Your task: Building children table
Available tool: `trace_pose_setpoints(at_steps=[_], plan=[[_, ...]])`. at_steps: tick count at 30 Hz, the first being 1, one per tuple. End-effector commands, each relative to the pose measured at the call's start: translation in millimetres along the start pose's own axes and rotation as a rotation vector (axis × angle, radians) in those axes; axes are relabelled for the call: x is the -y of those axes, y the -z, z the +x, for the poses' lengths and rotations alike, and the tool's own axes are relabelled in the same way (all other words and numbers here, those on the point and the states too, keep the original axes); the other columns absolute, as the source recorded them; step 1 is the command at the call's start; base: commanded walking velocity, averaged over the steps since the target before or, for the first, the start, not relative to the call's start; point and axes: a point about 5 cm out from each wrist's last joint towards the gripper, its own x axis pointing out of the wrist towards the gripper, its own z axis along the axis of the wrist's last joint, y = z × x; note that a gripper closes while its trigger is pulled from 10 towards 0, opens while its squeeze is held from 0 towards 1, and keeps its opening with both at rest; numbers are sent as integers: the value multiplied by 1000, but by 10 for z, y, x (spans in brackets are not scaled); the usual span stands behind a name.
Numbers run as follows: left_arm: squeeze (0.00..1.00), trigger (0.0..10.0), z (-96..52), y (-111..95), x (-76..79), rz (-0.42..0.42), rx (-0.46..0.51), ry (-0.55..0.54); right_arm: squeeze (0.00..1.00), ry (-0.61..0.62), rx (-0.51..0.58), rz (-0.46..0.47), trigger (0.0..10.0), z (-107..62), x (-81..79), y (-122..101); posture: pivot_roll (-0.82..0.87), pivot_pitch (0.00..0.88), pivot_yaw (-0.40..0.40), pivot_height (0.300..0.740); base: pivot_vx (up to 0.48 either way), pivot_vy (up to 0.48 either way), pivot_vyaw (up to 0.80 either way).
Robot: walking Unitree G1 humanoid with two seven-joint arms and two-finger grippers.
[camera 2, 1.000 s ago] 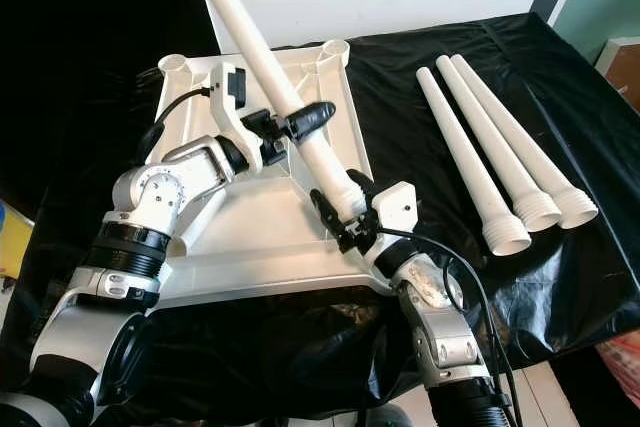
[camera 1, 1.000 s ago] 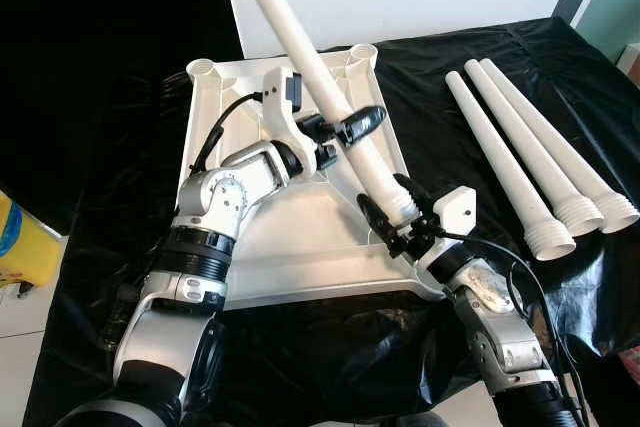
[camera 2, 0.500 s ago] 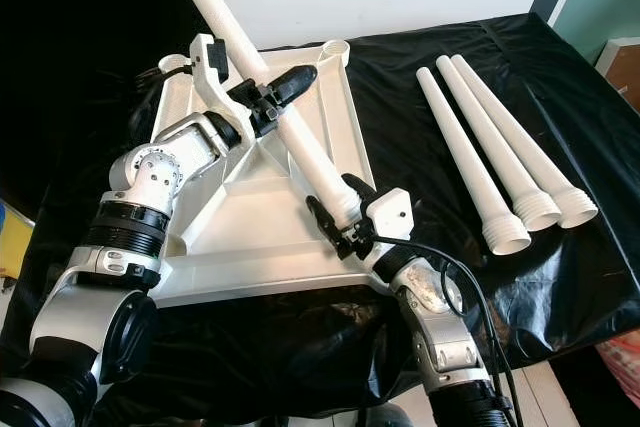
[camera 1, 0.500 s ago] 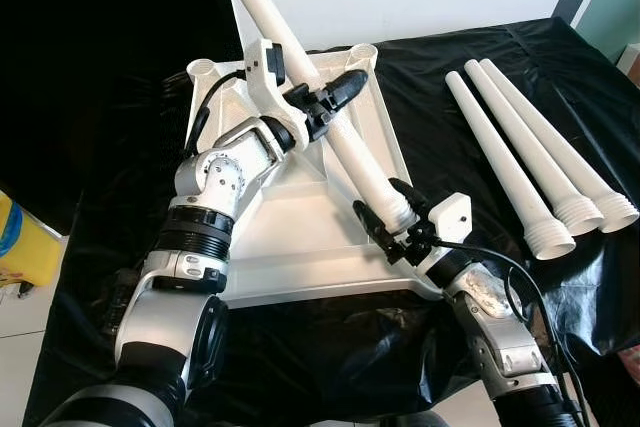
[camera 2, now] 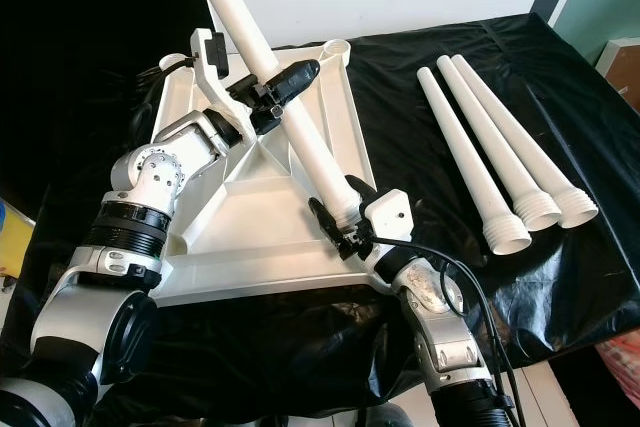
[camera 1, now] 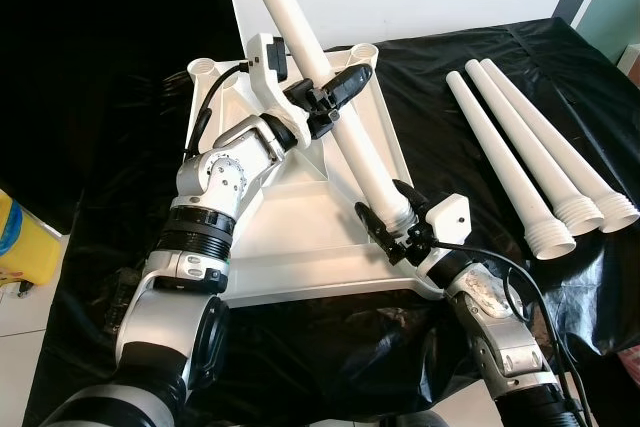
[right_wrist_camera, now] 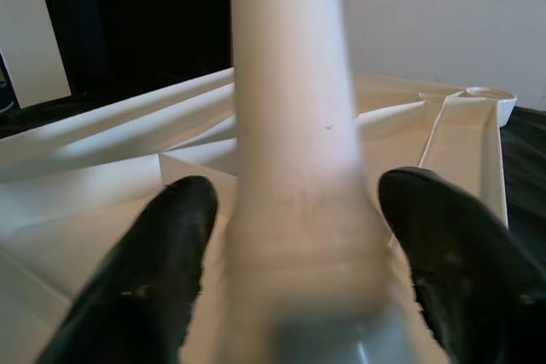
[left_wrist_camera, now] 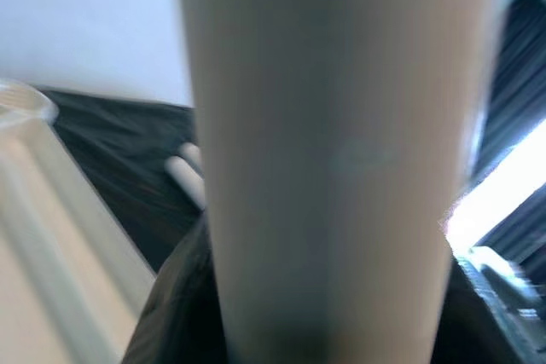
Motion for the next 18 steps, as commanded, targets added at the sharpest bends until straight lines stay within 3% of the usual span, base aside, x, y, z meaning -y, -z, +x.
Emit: trace_pose_setpoints(at_steps=[1,3,9,18], plan=[[0,10000,34,-13,86,48,-11,51,1000,-2,-1,16,10000,-11,-14,19,-48,103,30,740,0,0,0],[0,10000,61,-19,205,135,-19,76,1000,31,1,16,10000,19,37,-5,-45,102,30,740,0,0,0],[0,10000,88,-16,319,271,-18,76,1000,36,-9,14,10000,90,58,-42,-41,101,32,740,0,0,0],[0,10000,87,-10,314,288,-16,86,1000,37,-10,12,10000,94,59,-44,-41,101,32,740,0,0,0]])
